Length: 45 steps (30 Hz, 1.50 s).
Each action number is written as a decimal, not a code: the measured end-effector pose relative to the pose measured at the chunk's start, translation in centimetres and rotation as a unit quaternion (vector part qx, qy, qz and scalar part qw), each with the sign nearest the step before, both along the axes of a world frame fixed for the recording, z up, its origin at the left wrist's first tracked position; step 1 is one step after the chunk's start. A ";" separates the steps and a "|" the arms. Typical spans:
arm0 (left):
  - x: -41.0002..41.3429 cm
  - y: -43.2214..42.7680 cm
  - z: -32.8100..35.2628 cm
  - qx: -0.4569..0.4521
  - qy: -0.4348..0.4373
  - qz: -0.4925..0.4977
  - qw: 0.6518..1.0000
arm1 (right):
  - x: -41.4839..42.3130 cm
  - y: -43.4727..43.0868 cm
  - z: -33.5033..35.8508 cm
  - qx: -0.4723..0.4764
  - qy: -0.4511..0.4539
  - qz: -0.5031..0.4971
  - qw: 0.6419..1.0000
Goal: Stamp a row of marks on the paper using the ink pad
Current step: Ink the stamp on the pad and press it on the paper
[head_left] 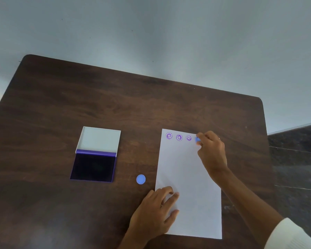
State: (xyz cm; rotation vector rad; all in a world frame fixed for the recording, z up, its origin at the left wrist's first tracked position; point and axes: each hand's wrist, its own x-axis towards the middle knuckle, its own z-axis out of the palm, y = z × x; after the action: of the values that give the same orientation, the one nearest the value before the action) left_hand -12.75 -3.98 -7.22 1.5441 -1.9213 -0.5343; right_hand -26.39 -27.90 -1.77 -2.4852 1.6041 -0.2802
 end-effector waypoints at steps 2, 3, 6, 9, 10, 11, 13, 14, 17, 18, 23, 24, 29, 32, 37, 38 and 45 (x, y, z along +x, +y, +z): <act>0.2 -0.2 0.2 0.000 -0.002 -0.003 1.000 | 0.2 0.1 0.2 0.006 0.003 0.002 1.000; 0.2 -0.2 0.4 -0.002 -0.003 -0.004 1.000 | 0.3 0.2 0.5 0.014 0.005 0.002 1.000; 0.4 -0.4 1.5 0.008 0.006 0.000 1.000 | 0.7 0.0 2.0 0.060 0.001 0.003 0.998; 0.7 -0.5 2.3 0.008 0.005 0.003 1.000 | 0.5 -0.8 4.1 0.132 -0.070 -0.068 0.986; 0.8 -0.5 2.6 0.010 0.003 0.001 1.000 | 0.0 -1.0 5.0 0.121 -0.121 -0.109 0.979; 0.8 -0.5 2.7 0.015 0.003 0.003 1.000 | -0.7 -1.1 5.9 0.092 -0.168 -0.145 0.971; 0.8 -0.3 3.2 0.013 -0.002 0.010 1.000 | -2.5 -0.5 8.0 0.054 -0.237 -0.197 0.950; 0.7 -0.2 3.4 0.013 -0.008 0.013 1.000 | -3.3 -0.1 9.0 0.054 -0.266 -0.216 0.938; 0.7 0.0 4.3 0.021 -0.023 0.008 0.999 | -4.8 1.3 10.9 0.092 -0.317 -0.244 0.912; 0.7 -0.1 4.6 0.016 -0.025 0.005 1.000 | -5.0 2.0 11.3 0.110 -0.335 -0.247 0.903; 2.5 0.1 6.0 -0.009 0.014 0.096 0.995 | -3.8 6.7 12.5 0.184 -0.427 -0.246 0.850; 3.2 0.3 6.2 -0.008 0.027 0.142 0.989 | -3.1 7.7 12.5 0.200 -0.428 -0.241 0.848; 7.2 1.3 7.0 -0.002 0.054 0.302 0.952 | 1.2 12.7 11.1 0.278 -0.432 -0.228 0.827; 10.1 2.9 6.5 0.005 0.028 0.378 0.925 | 5.0 15.1 9.8 0.291 -0.390 -0.196 0.852; 15.7 4.5 5.6 0.118 0.018 0.487 0.865 | 13.2 17.1 8.0 0.243 -0.320 -0.069 0.913; 16.6 4.6 5.4 0.136 0.016 0.491 0.861 | 15.0 17.2 7.5 0.234 -0.300 -0.041 0.924; 19.7 3.6 4.0 0.167 -0.029 0.420 0.891 | 23.5 16.2 3.6 0.197 -0.036 0.151 0.968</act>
State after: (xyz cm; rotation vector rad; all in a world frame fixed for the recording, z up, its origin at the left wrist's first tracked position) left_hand 6.93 -0.39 -3.19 2.4146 -1.0319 -0.4281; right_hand -2.90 -11.72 1.80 -2.3269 1.0999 -0.0069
